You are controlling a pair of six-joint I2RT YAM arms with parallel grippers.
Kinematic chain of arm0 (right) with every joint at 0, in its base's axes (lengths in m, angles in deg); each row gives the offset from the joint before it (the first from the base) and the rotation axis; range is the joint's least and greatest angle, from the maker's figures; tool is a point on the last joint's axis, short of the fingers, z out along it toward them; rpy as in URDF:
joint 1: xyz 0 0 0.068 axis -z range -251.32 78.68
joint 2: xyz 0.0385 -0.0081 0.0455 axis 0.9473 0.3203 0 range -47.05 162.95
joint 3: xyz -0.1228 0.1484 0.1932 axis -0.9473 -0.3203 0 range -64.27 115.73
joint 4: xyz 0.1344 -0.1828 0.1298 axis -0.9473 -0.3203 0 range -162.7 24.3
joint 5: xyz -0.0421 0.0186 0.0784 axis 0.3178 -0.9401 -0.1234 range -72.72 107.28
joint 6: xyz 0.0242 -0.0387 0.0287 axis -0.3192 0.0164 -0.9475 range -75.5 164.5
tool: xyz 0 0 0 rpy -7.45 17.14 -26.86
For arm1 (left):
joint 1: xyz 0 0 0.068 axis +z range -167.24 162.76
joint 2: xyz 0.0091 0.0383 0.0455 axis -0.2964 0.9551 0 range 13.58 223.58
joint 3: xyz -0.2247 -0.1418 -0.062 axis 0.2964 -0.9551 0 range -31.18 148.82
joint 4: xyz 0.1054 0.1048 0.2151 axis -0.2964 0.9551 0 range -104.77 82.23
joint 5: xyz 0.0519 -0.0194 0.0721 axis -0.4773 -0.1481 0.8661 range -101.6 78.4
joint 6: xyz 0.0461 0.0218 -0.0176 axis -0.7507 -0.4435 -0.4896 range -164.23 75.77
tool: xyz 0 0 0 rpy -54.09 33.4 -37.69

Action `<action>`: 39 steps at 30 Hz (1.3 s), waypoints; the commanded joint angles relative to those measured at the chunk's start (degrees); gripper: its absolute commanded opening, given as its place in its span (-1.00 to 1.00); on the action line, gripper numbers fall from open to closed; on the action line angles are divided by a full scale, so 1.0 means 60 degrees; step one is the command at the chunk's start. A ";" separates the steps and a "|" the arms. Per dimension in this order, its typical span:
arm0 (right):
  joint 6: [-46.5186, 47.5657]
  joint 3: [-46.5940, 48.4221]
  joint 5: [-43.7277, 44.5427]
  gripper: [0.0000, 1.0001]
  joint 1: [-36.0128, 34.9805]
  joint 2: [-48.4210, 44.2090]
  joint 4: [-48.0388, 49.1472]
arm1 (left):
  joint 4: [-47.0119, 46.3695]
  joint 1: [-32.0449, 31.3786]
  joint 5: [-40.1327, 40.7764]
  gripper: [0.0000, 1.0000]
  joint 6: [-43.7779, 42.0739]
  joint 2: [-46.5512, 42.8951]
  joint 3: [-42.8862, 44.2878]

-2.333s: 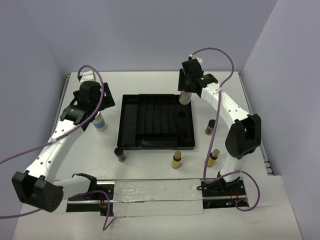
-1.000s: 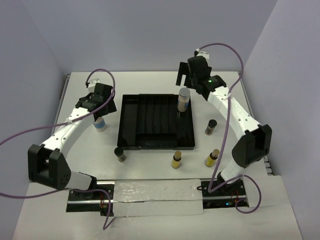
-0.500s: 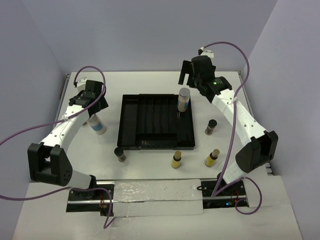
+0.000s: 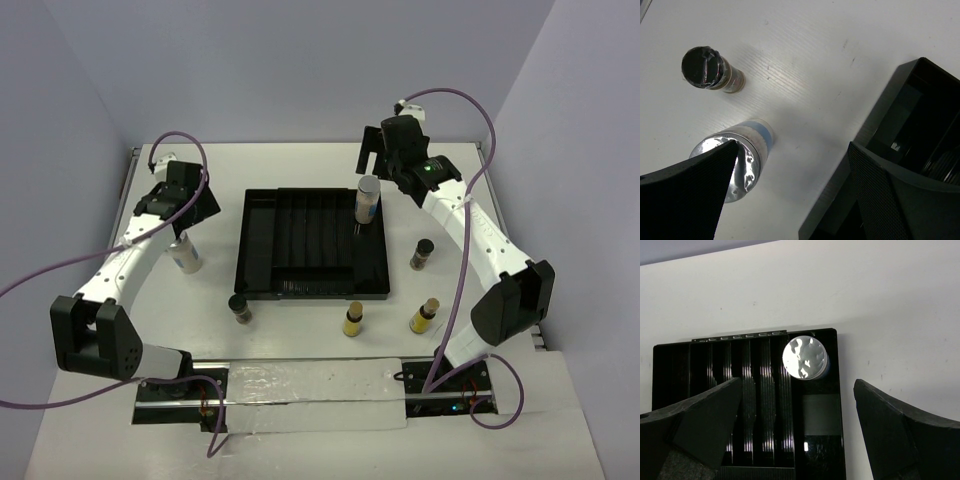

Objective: Organize the condiment bottles

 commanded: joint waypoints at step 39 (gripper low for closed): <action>-0.0014 -0.0525 -0.0196 1.00 -0.0054 -0.0223 0.0284 | 0.0355 0.0977 0.0030 0.77 0.0997 -0.0486 -0.0944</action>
